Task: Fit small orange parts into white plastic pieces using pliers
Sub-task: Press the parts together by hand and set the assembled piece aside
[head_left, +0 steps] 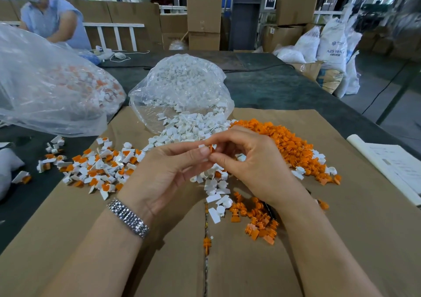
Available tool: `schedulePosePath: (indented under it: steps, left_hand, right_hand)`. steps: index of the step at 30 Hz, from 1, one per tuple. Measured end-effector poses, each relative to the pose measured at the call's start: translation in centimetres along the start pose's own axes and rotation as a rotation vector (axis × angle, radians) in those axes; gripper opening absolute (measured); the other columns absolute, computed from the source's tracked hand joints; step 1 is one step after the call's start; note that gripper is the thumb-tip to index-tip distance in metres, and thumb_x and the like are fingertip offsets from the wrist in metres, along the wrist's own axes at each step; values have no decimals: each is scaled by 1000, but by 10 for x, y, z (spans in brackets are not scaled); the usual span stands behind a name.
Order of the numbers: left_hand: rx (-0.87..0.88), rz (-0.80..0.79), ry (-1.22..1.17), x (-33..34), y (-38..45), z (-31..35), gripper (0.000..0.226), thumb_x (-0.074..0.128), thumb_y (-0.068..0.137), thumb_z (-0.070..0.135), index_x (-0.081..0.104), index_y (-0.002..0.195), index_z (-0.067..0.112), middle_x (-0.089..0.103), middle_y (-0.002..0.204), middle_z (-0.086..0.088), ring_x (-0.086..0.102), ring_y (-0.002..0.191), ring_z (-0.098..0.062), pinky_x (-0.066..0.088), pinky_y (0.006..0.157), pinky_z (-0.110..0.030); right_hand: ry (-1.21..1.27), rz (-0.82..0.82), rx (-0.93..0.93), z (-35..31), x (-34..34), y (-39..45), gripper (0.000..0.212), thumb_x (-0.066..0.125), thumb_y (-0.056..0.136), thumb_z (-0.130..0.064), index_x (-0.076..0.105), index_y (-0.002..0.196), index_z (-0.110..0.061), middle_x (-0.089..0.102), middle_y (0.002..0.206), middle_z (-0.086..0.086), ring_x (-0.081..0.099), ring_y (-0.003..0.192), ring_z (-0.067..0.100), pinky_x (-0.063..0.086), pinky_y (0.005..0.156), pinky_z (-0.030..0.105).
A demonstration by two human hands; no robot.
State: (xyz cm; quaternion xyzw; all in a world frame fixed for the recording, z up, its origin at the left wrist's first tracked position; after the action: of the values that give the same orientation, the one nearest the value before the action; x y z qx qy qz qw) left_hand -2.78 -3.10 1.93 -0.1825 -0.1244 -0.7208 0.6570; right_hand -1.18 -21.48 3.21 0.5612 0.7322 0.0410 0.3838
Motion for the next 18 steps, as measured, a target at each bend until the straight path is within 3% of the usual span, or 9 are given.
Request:
schedulePosePath:
  steps: [2,6,18]
  left_hand:
    - [18,28,13,1,0,0,16,75,75,0,80,90,-1,77,102,-21,77,94,-27,61,75,-26]
    - [56,73,5,1,1,1,16,78,69,1,80,85,1,77,97,-21,77,93,-30,61,75,-26]
    - [97,76,133,0,-1,-1,25,88,58,12,78,80,3,76,96,-23,76,95,-34,61,82,-30]
  right_hand:
    - [24,-25,28,1,1,0,26,77,89,-11,72,113,-21,66,93,-2,65,86,14,57,80,27]
    - [332,-24,235,3,-3,2,23,75,91,-15,69,113,-18,73,95,-1,72,85,8,57,78,23]
    - [301,22,210,4,-1,1,9,76,89,-9,78,96,-13,77,89,-1,74,88,10,58,81,22]
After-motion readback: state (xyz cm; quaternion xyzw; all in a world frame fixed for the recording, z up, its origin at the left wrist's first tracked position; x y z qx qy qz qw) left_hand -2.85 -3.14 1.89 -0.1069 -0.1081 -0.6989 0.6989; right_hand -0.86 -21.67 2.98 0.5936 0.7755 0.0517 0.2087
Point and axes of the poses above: each hand's wrist, its own y-axis towards the middle knuckle, its own x-axis out of the palm, z = x × y, the point moved 1 cm from there along y, towards the middle knuckle
